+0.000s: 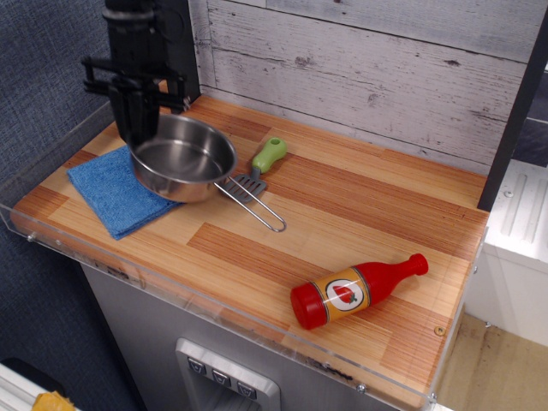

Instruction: Pick vessel and place it on the blue cloth

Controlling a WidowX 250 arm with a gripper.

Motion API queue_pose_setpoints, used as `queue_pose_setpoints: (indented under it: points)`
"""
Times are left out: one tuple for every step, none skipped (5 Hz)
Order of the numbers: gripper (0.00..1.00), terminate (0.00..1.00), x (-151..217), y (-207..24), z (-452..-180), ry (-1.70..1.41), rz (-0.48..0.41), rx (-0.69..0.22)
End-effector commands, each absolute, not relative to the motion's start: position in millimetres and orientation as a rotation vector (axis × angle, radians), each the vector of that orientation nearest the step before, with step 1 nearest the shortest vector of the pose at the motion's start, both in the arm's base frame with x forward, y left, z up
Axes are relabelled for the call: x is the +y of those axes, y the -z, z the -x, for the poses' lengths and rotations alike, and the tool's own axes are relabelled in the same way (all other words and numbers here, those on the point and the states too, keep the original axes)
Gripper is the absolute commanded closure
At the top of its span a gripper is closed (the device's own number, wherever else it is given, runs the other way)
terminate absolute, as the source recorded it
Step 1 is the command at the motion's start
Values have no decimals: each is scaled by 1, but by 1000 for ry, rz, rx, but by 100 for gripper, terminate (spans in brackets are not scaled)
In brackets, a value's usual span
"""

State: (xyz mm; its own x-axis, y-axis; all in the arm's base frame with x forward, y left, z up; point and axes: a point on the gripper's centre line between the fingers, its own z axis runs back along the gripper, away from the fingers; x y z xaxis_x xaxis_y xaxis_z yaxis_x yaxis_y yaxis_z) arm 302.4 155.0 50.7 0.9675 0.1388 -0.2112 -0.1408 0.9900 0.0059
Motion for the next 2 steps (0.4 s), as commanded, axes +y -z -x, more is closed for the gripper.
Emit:
queue_pose_setpoints:
  points:
    - [100, 0, 147, -49, -309, -112, 9, 216]
    - [0, 0, 149, -50, -308, -133, 2, 218]
